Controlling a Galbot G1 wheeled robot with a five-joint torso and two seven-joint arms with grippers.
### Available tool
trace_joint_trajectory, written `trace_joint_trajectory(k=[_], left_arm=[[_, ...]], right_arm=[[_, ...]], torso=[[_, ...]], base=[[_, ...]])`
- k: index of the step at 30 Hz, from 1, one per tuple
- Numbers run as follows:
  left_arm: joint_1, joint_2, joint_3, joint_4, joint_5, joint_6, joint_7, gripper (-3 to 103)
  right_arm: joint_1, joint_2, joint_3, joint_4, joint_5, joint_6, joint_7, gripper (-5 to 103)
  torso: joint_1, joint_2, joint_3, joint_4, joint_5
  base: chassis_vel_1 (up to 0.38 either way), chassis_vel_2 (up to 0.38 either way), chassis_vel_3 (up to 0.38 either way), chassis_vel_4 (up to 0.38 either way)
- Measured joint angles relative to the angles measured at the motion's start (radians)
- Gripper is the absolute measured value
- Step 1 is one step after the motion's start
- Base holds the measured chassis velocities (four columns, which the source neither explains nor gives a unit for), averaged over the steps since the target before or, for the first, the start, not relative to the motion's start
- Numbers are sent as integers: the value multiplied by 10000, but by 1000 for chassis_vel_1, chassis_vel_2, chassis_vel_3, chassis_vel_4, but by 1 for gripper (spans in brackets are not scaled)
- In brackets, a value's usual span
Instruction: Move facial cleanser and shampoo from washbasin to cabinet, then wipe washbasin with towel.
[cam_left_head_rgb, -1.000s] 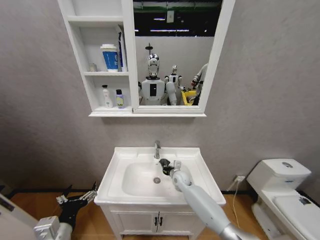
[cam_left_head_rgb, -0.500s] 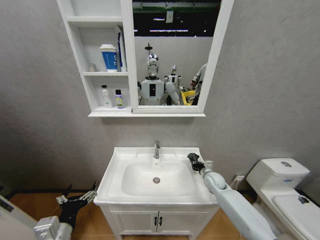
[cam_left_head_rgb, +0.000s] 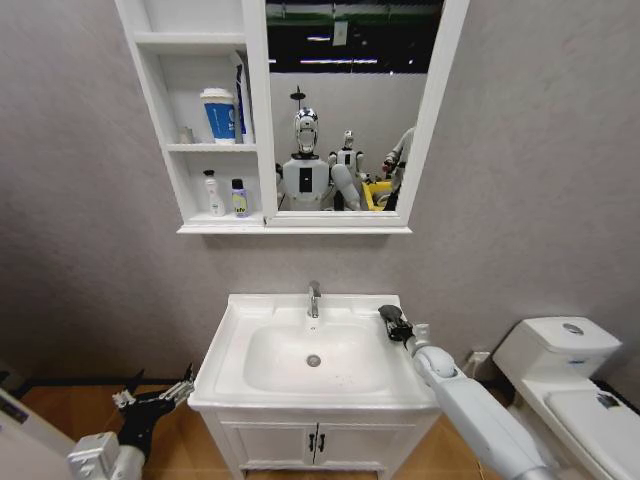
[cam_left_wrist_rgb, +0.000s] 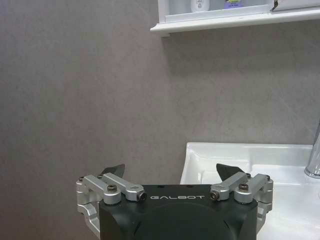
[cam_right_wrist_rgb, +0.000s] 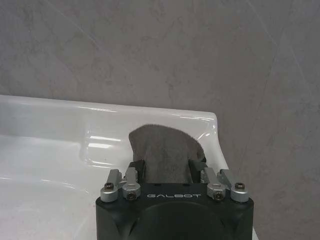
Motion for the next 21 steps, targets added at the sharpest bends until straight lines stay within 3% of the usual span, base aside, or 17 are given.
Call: trace_joint_trajectory(k=[5, 9, 11, 12, 16, 20, 21], left_arm=[[0, 0, 0, 0, 0, 0, 0, 100], [0, 0, 0, 0, 0, 0, 0, 100], [0, 0, 0, 0, 0, 0, 0, 100], [0, 0, 0, 0, 0, 0, 0, 100], [0, 0, 0, 0, 0, 0, 0, 100], [0, 0, -1, 0, 1, 0, 0, 100], [0, 0, -1, 0, 1, 0, 0, 100]], right_arm=[[-69, 59, -13, 74, -20, 94, 7, 70], [-325, 36, 148, 367, 22, 186, 69, 80], [-977, -71, 701, 1202, 19, 205, 268, 91], [-977, -71, 701, 1202, 19, 205, 268, 91], [-2460, -375, 1774, 3032, -126, 314, 470, 100], [-6004, -491, 3816, 6226, -400, 533, 690, 100], [-6004, -491, 3816, 6226, -400, 533, 690, 100]], torso=[[0, 0, 0, 1, 0], [0, 0, 0, 2, 0], [1, 0, 0, 3, 1], [1, 0, 0, 3, 1], [1, 0, 0, 0, 2], [-1, 1, -2, 0, -3], [-1, 1, -2, 0, -3]], base=[[0, 0, 0, 0], [0, 0, 0, 0], [0, 0, 0, 0], [0, 0, 0, 0], [0, 0, 0, 0], [0, 0, 0, 0], [0, 0, 0, 0]])
